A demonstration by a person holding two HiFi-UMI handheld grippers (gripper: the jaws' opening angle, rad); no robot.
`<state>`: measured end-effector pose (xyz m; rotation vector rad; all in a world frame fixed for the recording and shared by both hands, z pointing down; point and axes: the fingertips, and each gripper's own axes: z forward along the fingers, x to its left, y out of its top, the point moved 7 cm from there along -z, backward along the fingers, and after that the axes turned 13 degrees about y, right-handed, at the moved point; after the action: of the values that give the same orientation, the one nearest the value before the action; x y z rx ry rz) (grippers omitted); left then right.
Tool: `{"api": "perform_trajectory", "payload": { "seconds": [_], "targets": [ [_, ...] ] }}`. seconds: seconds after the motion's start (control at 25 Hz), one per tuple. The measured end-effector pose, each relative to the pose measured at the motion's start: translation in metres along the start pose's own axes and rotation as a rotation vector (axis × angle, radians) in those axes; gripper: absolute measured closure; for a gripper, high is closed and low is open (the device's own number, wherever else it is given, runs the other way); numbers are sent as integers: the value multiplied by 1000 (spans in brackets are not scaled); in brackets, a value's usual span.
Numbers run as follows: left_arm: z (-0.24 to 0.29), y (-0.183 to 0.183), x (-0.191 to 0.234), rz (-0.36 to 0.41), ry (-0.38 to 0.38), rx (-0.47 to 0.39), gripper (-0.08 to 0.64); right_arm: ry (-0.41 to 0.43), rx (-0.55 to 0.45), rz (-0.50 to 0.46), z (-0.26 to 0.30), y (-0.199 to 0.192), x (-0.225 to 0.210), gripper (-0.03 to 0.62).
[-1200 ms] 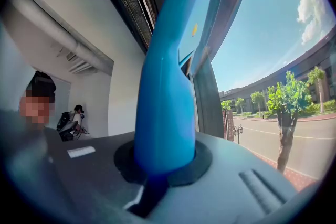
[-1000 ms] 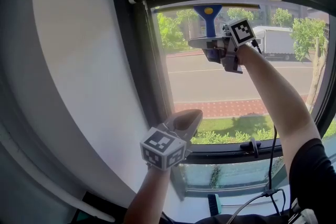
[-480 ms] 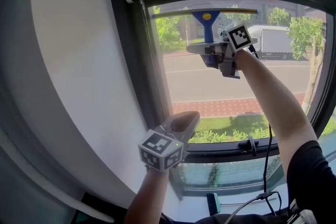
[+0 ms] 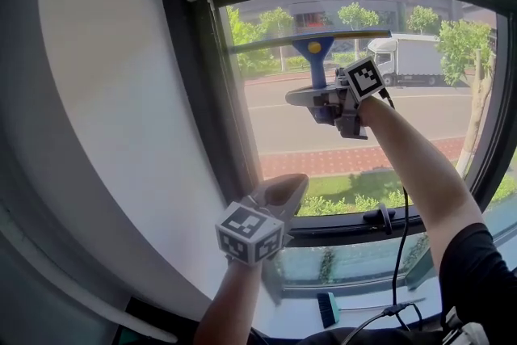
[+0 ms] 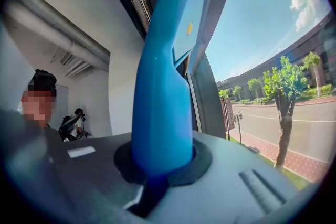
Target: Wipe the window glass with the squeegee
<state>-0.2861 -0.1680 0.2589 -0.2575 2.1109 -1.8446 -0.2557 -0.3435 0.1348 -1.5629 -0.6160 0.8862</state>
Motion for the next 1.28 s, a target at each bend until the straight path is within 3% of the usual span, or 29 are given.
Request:
{"api": "perform_trajectory", "payload": {
  "seconds": [0.8, 1.0, 1.28],
  "targets": [
    [3, -28, -5, -57, -23, 30, 557, 5, -42, 92, 2, -93, -11, 583],
    [2, -38, -3, -70, -20, 42, 558, -62, -15, 56, -2, -118, -16, 581],
    [3, -52, -2, -103, -14, 60, 557, -57, -27, 109, 0, -161, -19, 581]
  ]
}}
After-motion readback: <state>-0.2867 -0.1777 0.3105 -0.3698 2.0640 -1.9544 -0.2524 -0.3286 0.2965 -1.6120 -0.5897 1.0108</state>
